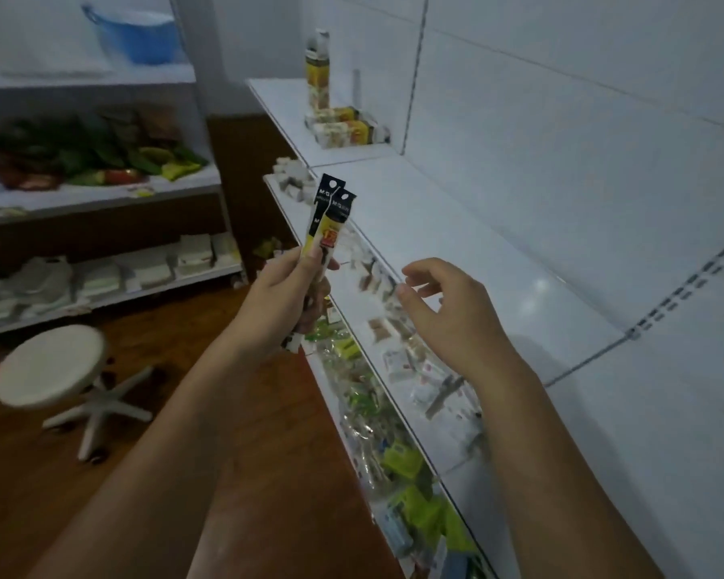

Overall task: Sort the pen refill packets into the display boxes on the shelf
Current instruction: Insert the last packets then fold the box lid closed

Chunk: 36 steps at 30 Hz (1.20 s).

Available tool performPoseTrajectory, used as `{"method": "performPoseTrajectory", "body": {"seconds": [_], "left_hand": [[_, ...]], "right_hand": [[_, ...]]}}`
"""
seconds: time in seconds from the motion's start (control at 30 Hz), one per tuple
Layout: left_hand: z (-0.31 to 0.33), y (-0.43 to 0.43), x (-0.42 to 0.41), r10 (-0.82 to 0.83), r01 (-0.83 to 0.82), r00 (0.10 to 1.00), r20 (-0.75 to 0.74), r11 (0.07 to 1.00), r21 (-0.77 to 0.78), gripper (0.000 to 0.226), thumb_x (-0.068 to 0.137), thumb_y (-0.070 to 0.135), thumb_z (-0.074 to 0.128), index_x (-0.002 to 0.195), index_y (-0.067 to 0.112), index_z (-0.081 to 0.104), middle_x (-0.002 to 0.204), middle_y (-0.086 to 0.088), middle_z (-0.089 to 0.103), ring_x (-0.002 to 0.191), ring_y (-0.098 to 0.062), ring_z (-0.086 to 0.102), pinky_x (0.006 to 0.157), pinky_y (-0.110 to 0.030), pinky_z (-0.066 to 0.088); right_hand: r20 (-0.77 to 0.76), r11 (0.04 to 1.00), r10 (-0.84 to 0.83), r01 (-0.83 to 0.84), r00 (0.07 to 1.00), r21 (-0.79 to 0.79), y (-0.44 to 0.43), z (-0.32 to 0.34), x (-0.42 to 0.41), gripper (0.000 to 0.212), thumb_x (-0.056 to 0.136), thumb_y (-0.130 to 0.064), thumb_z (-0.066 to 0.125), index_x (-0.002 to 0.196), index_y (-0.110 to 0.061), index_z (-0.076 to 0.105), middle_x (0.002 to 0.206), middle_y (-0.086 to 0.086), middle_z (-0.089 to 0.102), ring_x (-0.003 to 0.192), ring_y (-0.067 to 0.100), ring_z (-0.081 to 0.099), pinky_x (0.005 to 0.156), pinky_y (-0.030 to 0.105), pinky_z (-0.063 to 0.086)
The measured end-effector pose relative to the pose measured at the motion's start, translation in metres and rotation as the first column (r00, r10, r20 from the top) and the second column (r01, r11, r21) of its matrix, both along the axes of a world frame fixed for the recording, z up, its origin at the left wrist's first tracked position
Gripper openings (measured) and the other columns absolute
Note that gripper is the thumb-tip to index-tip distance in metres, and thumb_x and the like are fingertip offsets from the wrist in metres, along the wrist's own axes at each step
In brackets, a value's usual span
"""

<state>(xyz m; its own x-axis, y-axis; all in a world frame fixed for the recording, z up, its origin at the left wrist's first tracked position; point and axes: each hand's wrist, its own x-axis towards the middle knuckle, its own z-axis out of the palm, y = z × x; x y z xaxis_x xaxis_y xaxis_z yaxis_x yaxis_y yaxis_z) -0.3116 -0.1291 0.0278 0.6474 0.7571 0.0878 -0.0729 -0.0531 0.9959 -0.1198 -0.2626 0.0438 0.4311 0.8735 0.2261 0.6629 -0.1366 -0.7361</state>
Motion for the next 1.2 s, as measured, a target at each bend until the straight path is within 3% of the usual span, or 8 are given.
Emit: {"method": "performPoseTrajectory", "body": {"seconds": [0.07, 0.17, 0.3, 0.43, 0.67, 0.8, 1.03, 1.2], "left_hand": [[0.001, 0.03, -0.027, 0.037, -0.037, 0.999, -0.002, 0.999, 0.018, 0.037, 0.112, 0.043, 0.039, 0.087, 0.029, 0.062, 0.072, -0.004, 0.045, 0.055, -0.024, 0.035, 0.051, -0.036, 0.026], [-0.005, 0.072, -0.061, 0.119, -0.118, 0.992, -0.04, 0.993, 0.028, 0.042, 0.112, 0.044, 0.039, 0.105, 0.009, 0.06, 0.078, -0.004, 0.053, 0.058, -0.025, 0.042, 0.05, -0.034, 0.038], [-0.018, 0.126, -0.098, 0.195, -0.194, 0.979, -0.051, 0.981, 0.02, 0.054, 0.106, 0.051, 0.044, 0.115, -0.001, 0.054, 0.085, -0.014, 0.054, 0.06, -0.028, 0.045, 0.056, -0.039, 0.04], [-0.028, 0.176, -0.112, 0.281, -0.282, 0.959, -0.036, 0.959, -0.022, 0.044, 0.107, 0.046, 0.043, 0.118, 0.008, 0.061, 0.083, -0.008, 0.056, 0.058, -0.024, 0.048, 0.055, -0.037, 0.04], [-0.028, 0.284, -0.094, 0.374, -0.372, 0.921, -0.106, 0.927, 0.038, 0.04, 0.113, 0.039, 0.04, 0.122, 0.005, 0.061, 0.084, -0.005, 0.058, 0.059, -0.023, 0.05, 0.056, -0.036, 0.041], [-0.022, 0.349, -0.077, 0.428, -0.433, 0.895, -0.121, 0.901, -0.01, 0.042, 0.113, 0.038, 0.041, 0.123, 0.001, 0.057, 0.082, -0.002, 0.059, 0.056, -0.02, 0.049, 0.055, -0.035, 0.039], [-0.017, 0.459, -0.067, 0.433, -0.434, 0.901, -0.039, 0.893, -0.12, 0.04, 0.107, 0.043, 0.044, 0.114, 0.01, 0.064, 0.079, -0.004, 0.054, 0.052, -0.018, 0.045, 0.05, -0.034, 0.034], [-0.024, 0.552, -0.069, 0.425, -0.423, 0.905, -0.014, 0.897, -0.128, 0.038, 0.113, 0.037, 0.037, 0.112, 0.008, 0.062, 0.076, -0.006, 0.051, 0.051, -0.019, 0.041, 0.051, -0.033, 0.031]], "right_hand": [[0.01, 0.999, 0.042, -0.042, 0.999, -0.009, 0.043, -0.004, -0.023, 0.024, 0.1, -0.038, 0.064, 0.122, -0.028, 0.067, 0.111, -0.016, 0.067, 0.101, 0.0, 0.063, 0.085, 0.023, 0.054], [0.003, 0.993, 0.112, -0.112, 0.994, -0.029, 0.101, -0.007, -0.054, 0.024, 0.099, -0.041, 0.064, 0.121, -0.031, 0.067, 0.11, -0.017, 0.067, 0.101, 0.001, 0.062, 0.087, 0.035, 0.059], [0.039, 0.976, 0.213, -0.211, 0.976, -0.048, 0.169, -0.008, -0.083, 0.024, 0.1, -0.041, 0.063, 0.122, -0.032, 0.066, 0.11, -0.018, 0.066, 0.1, -0.003, 0.062, 0.081, 0.022, 0.053], [0.04, 0.954, 0.296, -0.293, 0.954, -0.068, 0.236, -0.016, -0.096, 0.026, 0.101, -0.041, 0.063, 0.124, -0.03, 0.066, 0.11, -0.018, 0.066, 0.1, -0.004, 0.062, 0.077, 0.012, 0.047], [0.004, 0.927, 0.373, -0.373, 0.928, -0.045, 0.371, -0.031, -0.079, 0.027, 0.101, -0.039, 0.063, 0.125, -0.028, 0.066, 0.111, -0.014, 0.067, 0.104, 0.003, 0.062, 0.085, 0.021, 0.052], [-0.03, 0.908, 0.415, -0.416, 0.909, -0.043, 0.445, -0.029, -0.062, 0.027, 0.102, -0.037, 0.063, 0.127, -0.029, 0.065, 0.113, -0.012, 0.066, 0.104, 0.002, 0.062, 0.084, 0.015, 0.05], [0.003, 0.882, 0.471, -0.47, 0.882, -0.038, 0.563, -0.023, -0.054, 0.029, 0.102, -0.04, 0.062, 0.129, -0.03, 0.065, 0.111, -0.016, 0.065, 0.103, 0.002, 0.061, 0.089, 0.027, 0.056], [0.023, 0.884, 0.466, -0.465, 0.884, -0.05, 0.651, -0.027, -0.056, 0.028, 0.102, -0.041, 0.062, 0.129, -0.031, 0.064, 0.112, -0.017, 0.064, 0.105, 0.0, 0.061, 0.09, 0.026, 0.056]]}}
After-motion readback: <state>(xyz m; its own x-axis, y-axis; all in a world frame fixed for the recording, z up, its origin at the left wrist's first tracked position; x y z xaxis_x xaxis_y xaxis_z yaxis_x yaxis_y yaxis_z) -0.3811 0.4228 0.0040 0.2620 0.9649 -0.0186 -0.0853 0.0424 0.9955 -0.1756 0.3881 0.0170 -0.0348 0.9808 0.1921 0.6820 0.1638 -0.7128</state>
